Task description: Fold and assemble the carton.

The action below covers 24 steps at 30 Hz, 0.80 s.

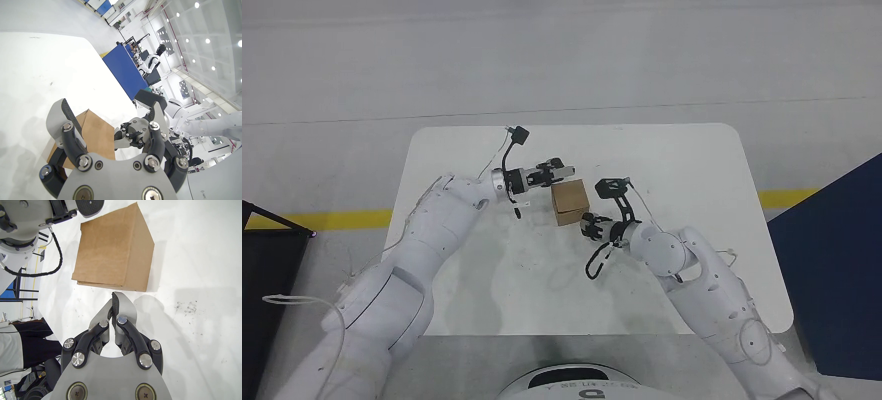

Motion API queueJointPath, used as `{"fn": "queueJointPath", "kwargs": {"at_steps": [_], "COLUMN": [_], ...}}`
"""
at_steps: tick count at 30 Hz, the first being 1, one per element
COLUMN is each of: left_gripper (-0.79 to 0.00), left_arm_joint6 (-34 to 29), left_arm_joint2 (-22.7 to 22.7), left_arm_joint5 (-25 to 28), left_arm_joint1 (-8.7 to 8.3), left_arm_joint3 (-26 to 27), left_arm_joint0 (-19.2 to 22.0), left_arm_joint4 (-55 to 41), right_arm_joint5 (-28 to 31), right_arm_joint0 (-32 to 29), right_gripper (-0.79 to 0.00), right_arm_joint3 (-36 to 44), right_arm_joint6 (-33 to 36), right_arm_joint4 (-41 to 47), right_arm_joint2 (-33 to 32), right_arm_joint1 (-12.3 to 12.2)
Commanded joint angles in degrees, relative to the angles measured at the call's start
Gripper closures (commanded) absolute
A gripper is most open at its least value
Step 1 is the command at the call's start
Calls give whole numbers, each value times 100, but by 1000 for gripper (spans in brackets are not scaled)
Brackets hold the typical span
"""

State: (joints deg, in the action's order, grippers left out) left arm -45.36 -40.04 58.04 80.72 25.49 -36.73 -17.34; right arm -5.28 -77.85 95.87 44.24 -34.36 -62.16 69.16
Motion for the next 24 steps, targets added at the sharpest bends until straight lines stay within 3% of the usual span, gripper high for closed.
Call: {"fn": "queueJointPath", "kwargs": {"at_steps": [1, 11, 16, 24], "left_gripper": [-785, -785, -785, -785], "left_arm_joint6": [-5, 137, 367, -249], "left_arm_joint2": [-10, -49, -35, -19], "left_arm_joint5": [-4, -4, -4, -159], "left_arm_joint1": [12, 41, 37, -3], "left_arm_joint3": [-36, -200, -290, 204], "left_arm_joint0": [0, 78, 75, -194], "left_arm_joint4": [-2, 281, 624, 3], "right_arm_joint5": [55, 130, 93, 132], "right_arm_joint0": [19, 256, -198, -1157], "right_gripper": [0, 0, 0, 0], "right_arm_joint3": [-27, -298, 225, 1223], "right_arm_joint6": [40, -187, -246, -524], "right_arm_joint4": [59, 237, 198, 108], "right_arm_joint2": [-15, 115, -280, -1102], "right_arm_joint1": [-3, 49, -52, -219]}}
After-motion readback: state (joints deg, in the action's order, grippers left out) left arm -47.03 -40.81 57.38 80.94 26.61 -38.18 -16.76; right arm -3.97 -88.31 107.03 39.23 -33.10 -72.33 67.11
